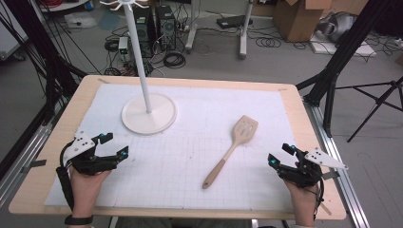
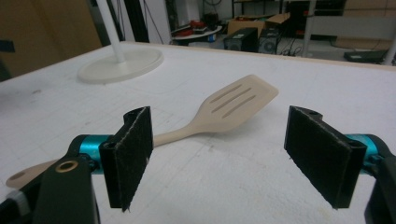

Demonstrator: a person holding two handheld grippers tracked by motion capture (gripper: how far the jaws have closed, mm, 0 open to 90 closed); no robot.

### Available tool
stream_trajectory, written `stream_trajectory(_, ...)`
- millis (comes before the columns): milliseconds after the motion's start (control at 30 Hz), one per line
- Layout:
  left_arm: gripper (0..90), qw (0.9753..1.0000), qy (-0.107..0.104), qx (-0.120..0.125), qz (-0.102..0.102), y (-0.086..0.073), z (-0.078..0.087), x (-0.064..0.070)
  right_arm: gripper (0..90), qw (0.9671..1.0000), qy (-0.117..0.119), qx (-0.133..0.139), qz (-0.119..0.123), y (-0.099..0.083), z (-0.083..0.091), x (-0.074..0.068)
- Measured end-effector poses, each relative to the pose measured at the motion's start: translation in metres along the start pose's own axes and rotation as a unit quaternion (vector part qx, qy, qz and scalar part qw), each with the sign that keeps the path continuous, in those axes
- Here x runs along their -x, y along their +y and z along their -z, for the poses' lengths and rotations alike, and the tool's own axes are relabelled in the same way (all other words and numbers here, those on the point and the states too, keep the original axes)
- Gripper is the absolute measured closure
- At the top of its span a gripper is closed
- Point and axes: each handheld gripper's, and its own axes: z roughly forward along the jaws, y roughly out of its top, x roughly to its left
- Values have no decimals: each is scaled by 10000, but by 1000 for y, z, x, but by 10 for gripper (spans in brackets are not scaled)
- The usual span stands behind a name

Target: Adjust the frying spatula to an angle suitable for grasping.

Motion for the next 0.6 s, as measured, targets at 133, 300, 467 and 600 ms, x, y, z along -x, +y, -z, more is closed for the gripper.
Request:
stream_trajectory(133, 193, 9997, 23, 210, 97, 3, 3, 2, 216, 9999, -22, 107, -111, 1, 5, 3)
stream_trajectory(300, 192, 9991, 58, 410, 98, 7, 5, 9, 216, 9996, -20, 212, -188, 1, 8, 6)
stream_trajectory(467, 183, 9996, -122, 264, -11, 17, -2, 17, 212, 9997, 1, 162, -162, 1, 8, 5)
stream_trajectory(600, 183, 9991, -343, 246, -82, 25, -9, 29, 211, 9998, -14, 130, -132, 1, 9, 4)
